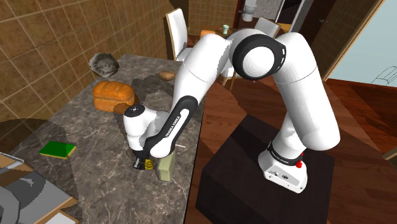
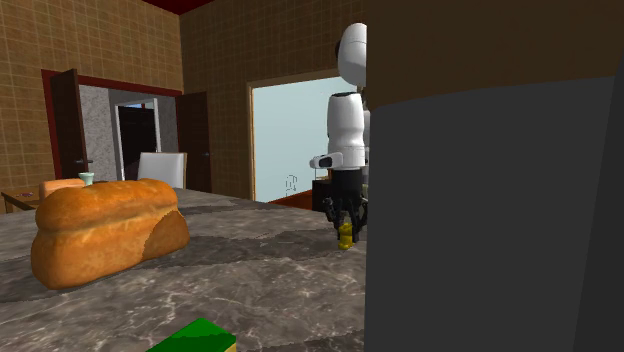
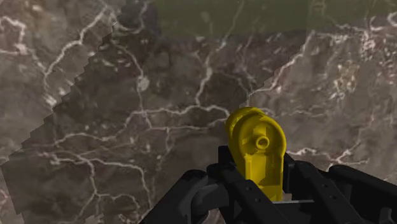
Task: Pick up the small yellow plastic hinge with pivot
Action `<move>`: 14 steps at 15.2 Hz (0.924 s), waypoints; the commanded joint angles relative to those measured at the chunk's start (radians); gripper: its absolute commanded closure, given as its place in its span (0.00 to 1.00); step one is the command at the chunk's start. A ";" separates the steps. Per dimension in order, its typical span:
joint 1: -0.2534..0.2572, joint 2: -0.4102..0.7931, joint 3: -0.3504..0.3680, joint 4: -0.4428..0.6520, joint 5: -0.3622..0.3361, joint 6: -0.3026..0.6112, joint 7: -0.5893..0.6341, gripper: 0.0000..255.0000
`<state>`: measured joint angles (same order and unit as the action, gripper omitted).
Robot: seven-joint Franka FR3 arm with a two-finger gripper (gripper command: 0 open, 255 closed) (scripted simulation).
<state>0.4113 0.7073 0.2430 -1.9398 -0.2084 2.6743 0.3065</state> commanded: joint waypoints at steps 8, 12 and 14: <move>-0.007 -0.019 0.007 -0.011 0.005 -0.015 -0.004 1.00; -0.018 -0.066 0.021 -0.025 0.018 -0.048 -0.011 1.00; -0.024 -0.089 0.029 -0.031 0.024 -0.065 -0.014 1.00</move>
<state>0.3910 0.6335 0.2674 -1.9645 -0.1879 2.6185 0.2942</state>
